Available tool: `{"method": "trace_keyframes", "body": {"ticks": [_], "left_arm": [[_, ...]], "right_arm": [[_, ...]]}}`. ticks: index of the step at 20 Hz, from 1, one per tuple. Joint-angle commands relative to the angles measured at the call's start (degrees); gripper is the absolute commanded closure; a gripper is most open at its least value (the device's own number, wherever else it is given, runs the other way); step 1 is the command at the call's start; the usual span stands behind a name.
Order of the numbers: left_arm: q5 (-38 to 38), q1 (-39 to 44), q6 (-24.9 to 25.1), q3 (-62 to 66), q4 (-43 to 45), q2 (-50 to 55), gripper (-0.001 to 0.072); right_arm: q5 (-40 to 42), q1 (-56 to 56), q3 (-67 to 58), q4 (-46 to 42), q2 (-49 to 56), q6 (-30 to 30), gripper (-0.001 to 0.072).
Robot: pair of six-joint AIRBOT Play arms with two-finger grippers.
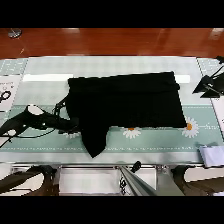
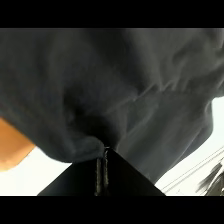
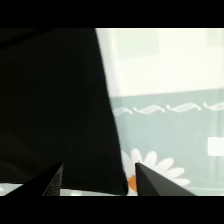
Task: Fold the shirts.
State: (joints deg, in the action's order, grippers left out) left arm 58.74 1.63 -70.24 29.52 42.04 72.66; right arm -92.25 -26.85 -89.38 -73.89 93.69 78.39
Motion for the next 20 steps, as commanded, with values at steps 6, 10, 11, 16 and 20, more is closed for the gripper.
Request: {"method": "trace_keyframes", "body": {"ticks": [6,10,11,16,20], "left_arm": [[-2.2,-2.1,0.3,0.0,-0.3,-0.9,0.0682],[-2.2,-2.1,0.3,0.0,-0.3,-0.9,0.0682],[-2.2,-2.1,0.3,0.0,-0.3,-0.9,0.0682],[-2.2,-2.1,0.3,0.0,-0.3,-0.9,0.0682],[-0.4,-2.1,0.8,0.1,-0.3,-0.9,0.0682]], "right_arm": [[7.6,-6.3,21.9,2.3,-5.6,-5.6,0.0165],[9.1,-6.3,27.6,2.9,-5.5,-7.4,0.0127],[9.8,-6.3,28.8,2.3,-5.5,-7.4,0.012],[13.8,-5.9,33.2,5.6,-5.5,-7.6,0.0123],[18.1,-1.7,36.2,7.8,-5.5,-7.5,0.0358]]}}
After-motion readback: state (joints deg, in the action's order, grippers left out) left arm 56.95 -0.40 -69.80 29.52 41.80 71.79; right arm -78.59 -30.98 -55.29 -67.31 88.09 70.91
